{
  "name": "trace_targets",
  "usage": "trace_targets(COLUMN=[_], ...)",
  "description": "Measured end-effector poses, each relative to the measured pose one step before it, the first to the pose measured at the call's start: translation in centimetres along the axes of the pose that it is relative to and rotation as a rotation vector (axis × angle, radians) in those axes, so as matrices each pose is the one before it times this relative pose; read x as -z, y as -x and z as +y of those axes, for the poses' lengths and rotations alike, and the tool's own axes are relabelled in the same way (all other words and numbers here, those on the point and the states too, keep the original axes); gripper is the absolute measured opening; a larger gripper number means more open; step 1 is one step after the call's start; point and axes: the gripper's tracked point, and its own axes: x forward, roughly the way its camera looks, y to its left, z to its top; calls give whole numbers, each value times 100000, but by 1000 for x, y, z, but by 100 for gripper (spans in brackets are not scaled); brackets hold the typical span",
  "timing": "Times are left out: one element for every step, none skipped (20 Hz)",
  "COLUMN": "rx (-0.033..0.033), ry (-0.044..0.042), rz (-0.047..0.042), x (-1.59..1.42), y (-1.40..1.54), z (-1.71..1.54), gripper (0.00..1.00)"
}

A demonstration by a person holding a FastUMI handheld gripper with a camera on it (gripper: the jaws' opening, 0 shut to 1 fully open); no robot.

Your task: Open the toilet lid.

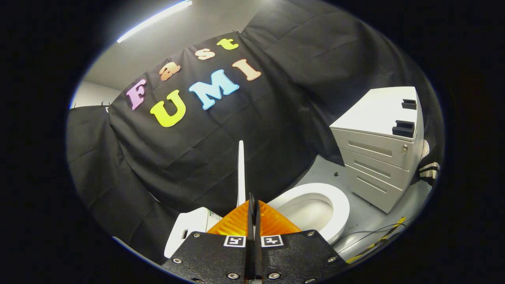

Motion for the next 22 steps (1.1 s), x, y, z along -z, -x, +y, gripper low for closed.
trace_targets(rx=[-529,-423,-399,-492,-374,-872,-793,-774,-821,-450,-841,-750,-709,-1066,-851,-645,-819,-740,-977,-503,-696,-1077], ry=[1174,819,1339,863,1264,1671,2170,2508,2424,2144,1430,986,805,1175,1787,2311,1391,1071,720,594,568,1080], rz=[-327,-640,-440,-306,-70,-244,-254,-482,-403,-145,-446,14,-291,-273,-365,-160,-127,-20,94,85,-10,56], x=[-59,6,-60,128,-46,2,15,-48,-18,48,-90,106,-115,45,-65,36,-30,82,29,-23,19,41], y=[62,68,9,179,75,67,95,119,117,-28,94,-84,41,180,-63,99,-160,147,-45,88,9,-10], z=[424,376,373,380,559,623,698,666,570,523,567,524,680,630,708,533,549,576,525,410,549,637], gripper=[0,0,0,0,0,0,0,0,0,0,0,0,0,0,0,0,0,0,0,0,0,0])
